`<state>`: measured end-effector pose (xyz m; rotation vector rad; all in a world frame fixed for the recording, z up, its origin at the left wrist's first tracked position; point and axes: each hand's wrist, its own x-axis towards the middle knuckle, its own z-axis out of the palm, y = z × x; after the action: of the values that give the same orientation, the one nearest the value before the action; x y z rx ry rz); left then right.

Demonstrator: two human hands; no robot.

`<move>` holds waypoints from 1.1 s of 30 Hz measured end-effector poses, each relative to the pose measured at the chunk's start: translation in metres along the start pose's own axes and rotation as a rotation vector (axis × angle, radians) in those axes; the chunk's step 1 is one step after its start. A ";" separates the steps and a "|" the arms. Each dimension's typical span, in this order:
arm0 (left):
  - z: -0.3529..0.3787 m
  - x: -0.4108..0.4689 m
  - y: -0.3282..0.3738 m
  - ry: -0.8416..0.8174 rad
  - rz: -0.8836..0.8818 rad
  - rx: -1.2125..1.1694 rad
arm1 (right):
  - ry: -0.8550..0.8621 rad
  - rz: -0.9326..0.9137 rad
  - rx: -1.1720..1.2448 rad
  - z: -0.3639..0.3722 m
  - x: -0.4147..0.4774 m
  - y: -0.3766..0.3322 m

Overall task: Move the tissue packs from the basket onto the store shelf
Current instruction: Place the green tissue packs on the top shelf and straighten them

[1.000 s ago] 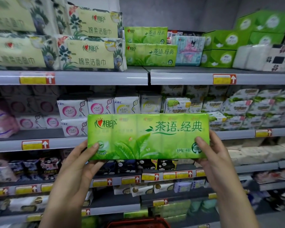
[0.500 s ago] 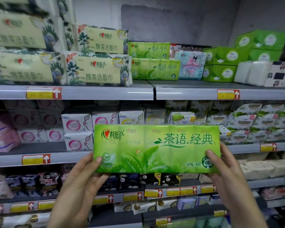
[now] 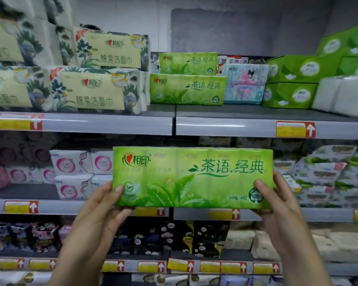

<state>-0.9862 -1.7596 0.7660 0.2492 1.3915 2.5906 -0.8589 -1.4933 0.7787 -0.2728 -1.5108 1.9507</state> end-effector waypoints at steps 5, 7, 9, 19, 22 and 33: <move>0.035 0.015 -0.019 0.038 0.050 0.000 | -0.067 -0.025 0.038 -0.026 0.035 -0.015; 0.044 0.017 -0.023 0.041 0.068 0.004 | -0.072 -0.034 0.034 -0.033 0.044 -0.018; 0.052 0.019 -0.021 0.051 0.084 0.018 | -0.098 -0.044 0.022 -0.036 0.050 -0.021; 0.072 0.028 0.001 0.047 0.244 0.145 | -0.143 -0.071 0.142 -0.032 0.081 -0.030; 0.079 0.036 0.014 0.024 0.280 0.161 | -0.129 -0.088 0.154 -0.024 0.092 -0.036; 0.120 0.100 0.071 -0.113 0.422 0.112 | -0.145 -0.234 0.078 0.011 0.148 -0.099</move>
<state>-1.0604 -1.6768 0.8964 0.7710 1.5873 2.7638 -0.9428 -1.4005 0.9057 0.0778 -1.4793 1.8687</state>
